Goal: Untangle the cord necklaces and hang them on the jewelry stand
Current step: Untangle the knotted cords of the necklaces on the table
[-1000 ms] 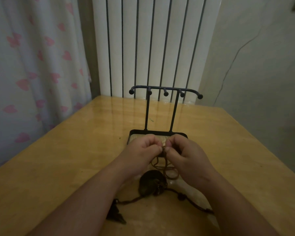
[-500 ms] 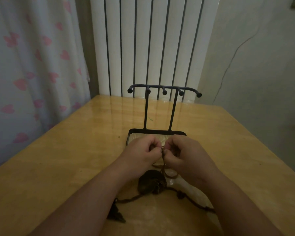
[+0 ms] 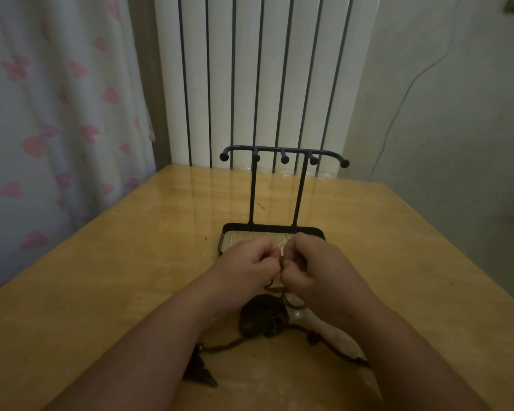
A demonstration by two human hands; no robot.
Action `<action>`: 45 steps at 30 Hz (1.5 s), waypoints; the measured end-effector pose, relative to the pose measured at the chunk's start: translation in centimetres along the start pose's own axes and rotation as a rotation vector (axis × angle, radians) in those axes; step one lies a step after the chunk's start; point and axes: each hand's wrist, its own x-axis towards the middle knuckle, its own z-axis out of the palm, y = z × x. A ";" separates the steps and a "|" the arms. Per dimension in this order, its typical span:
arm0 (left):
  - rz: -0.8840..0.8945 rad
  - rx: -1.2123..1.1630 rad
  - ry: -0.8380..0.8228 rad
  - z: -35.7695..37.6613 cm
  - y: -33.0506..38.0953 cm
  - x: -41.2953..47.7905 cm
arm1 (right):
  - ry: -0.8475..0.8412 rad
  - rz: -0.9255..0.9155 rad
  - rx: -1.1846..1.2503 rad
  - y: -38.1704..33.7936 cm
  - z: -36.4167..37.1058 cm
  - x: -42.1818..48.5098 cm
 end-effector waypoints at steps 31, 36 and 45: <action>-0.060 -0.171 0.073 -0.1 0.1 0.1 | 0.115 -0.015 0.138 0.0 0.1 0.1; -0.017 -0.164 0.085 -0.4 0.2 0.1 | 0.107 -0.011 0.138 0.1 0.1 0.2; 0.009 -0.050 0.138 0.0 0.1 0.2 | 0.129 0.004 0.083 0.6 0.1 0.2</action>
